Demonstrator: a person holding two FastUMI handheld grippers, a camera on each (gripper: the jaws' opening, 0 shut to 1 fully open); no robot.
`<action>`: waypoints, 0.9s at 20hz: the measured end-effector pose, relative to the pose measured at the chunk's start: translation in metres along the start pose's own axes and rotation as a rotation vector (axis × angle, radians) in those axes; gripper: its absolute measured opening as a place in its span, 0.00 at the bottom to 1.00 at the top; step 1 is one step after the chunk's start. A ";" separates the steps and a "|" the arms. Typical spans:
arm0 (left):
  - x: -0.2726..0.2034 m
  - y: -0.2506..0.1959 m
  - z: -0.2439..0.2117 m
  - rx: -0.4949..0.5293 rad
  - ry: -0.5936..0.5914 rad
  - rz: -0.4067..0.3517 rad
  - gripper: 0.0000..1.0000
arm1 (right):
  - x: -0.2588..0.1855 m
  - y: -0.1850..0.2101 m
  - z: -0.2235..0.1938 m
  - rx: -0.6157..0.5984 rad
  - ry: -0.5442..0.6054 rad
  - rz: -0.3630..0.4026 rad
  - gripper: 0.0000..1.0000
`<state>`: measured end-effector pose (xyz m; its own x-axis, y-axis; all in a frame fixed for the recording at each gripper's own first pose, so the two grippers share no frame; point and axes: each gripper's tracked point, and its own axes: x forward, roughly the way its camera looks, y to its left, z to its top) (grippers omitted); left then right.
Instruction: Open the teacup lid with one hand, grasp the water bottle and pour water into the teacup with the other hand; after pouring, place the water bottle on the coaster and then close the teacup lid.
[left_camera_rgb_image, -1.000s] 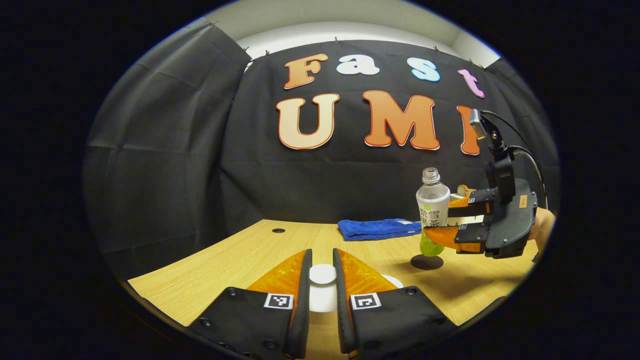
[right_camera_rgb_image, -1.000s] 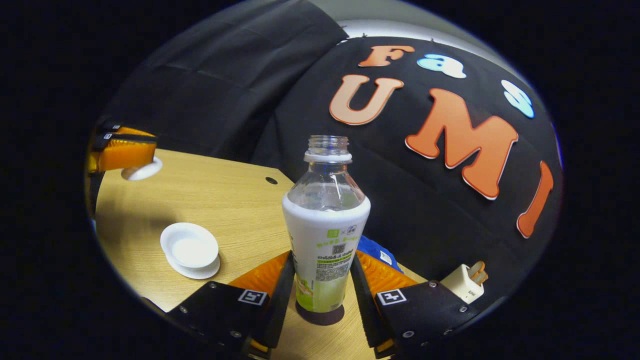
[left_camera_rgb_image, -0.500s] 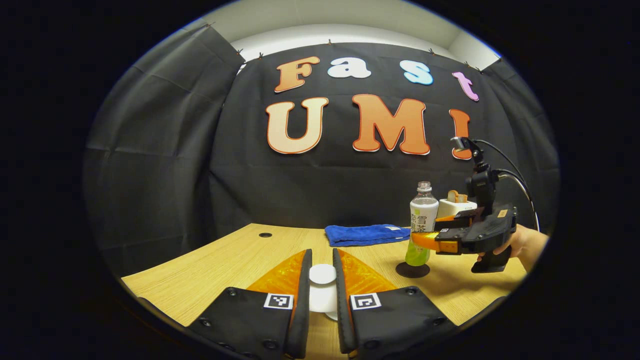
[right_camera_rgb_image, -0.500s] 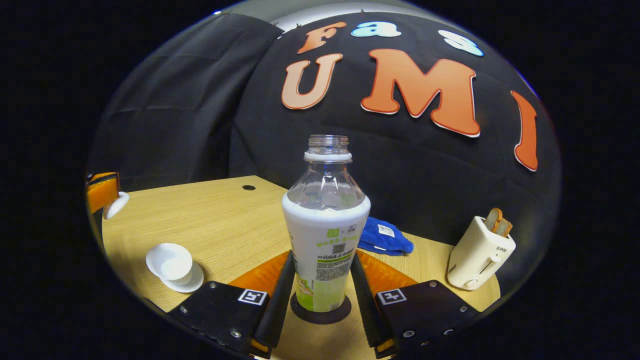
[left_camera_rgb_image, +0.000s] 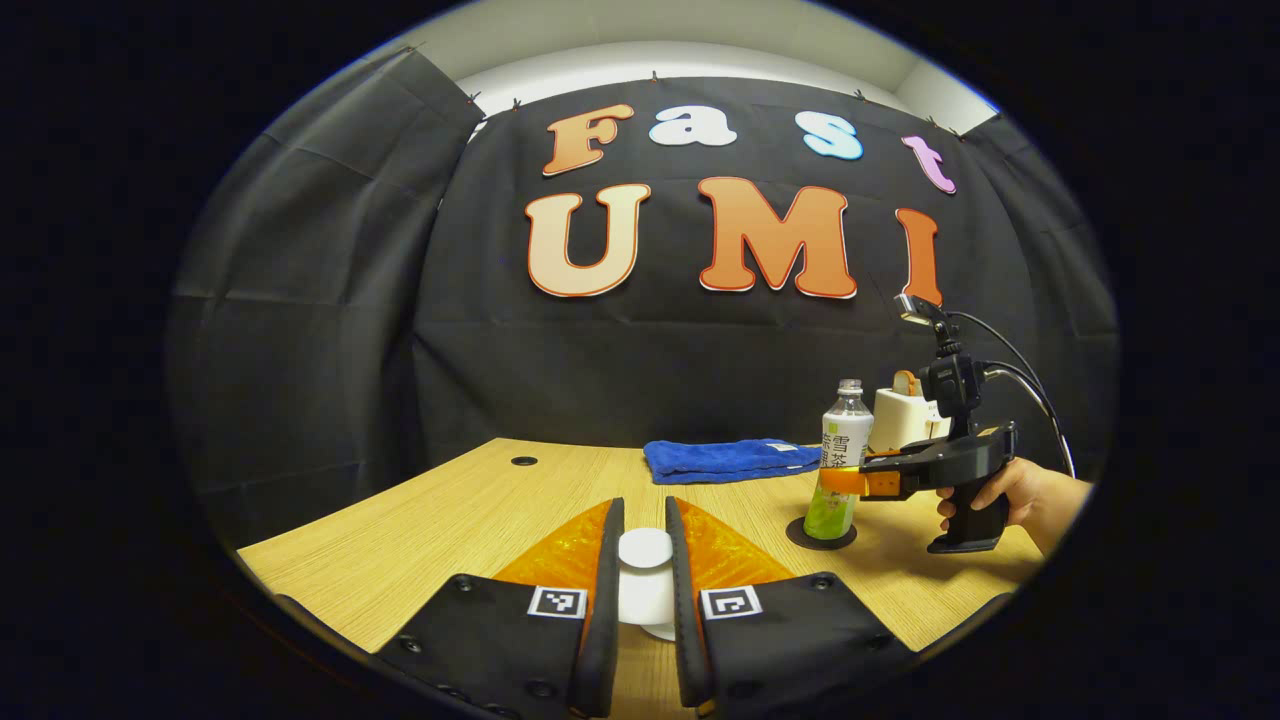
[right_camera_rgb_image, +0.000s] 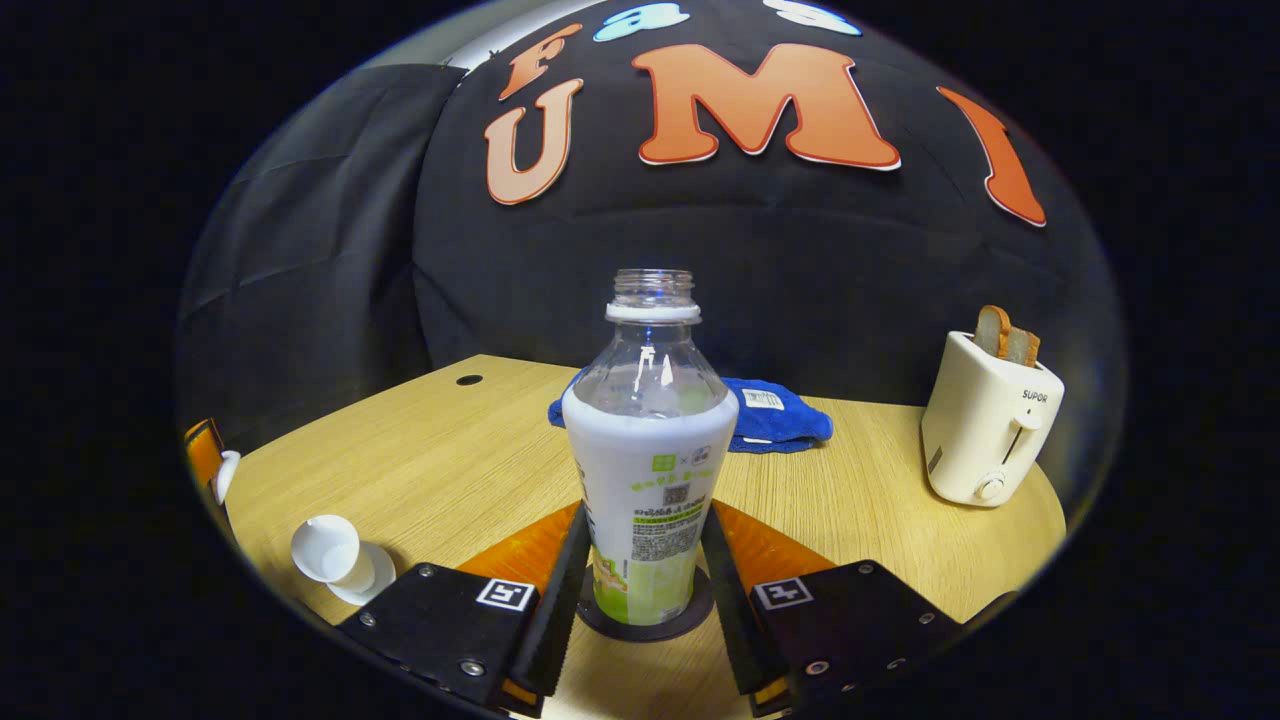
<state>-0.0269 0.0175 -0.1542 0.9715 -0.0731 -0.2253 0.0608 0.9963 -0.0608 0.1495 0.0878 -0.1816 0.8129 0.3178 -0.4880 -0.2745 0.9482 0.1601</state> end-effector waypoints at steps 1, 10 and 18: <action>0.000 -0.002 0.000 0.001 0.002 -0.003 0.28 | 0.001 0.000 0.000 0.000 0.000 0.000 0.66; 0.022 -0.018 -0.028 -0.024 0.052 -0.034 0.28 | -0.002 -0.003 -0.012 0.011 0.034 0.005 0.84; 0.046 -0.036 -0.049 -0.001 0.104 -0.070 0.26 | -0.041 -0.008 0.002 -0.027 -0.042 0.016 0.96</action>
<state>0.0039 -0.0238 -0.2100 0.9360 -0.1466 -0.3201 0.1273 0.9886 -0.0806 0.1190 0.0675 -0.1615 0.8290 0.3336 -0.4490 -0.3011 0.9426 0.1443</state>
